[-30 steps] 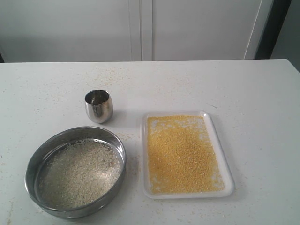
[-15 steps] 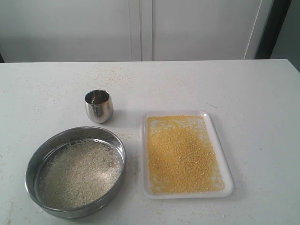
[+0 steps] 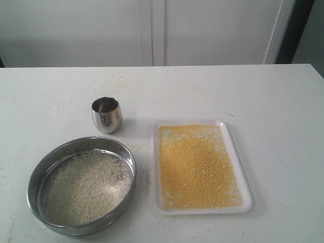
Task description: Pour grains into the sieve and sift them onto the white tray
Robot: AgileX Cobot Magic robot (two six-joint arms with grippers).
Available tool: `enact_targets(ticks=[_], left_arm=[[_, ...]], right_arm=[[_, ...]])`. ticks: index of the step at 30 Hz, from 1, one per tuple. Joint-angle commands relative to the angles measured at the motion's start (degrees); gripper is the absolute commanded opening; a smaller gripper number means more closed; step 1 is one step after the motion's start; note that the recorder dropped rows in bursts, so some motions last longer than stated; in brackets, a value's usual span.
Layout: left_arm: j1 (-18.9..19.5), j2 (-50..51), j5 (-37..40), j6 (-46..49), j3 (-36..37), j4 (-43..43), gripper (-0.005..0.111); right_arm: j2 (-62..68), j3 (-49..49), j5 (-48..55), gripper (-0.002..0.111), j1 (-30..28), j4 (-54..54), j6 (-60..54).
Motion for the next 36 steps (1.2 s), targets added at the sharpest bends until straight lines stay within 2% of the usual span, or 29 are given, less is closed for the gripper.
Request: enact_targets(ticks=[1, 13, 23, 36], left_arm=[[0.15, -0.45, 0.57, -0.07, 0.38, -0.34, 0.0], [0.15, -0.45, 0.57, -0.07, 0.38, -0.34, 0.0], [0.15, -0.45, 0.57, -0.07, 0.38, -0.34, 0.0], [0.15, -0.45, 0.57, -0.07, 0.38, -0.34, 0.0]], right_arm=[[-2.42, 1.68, -3.5, 0.0, -0.59, 0.49, 1.46], [-22.5, 19.0, -0.4, 0.0, -0.59, 0.49, 3.96], [-22.78, 27.69, -2.23, 0.0, -0.59, 0.55, 5.61], [-22.78, 27.69, -0.4, 0.0, -0.59, 0.55, 5.84]])
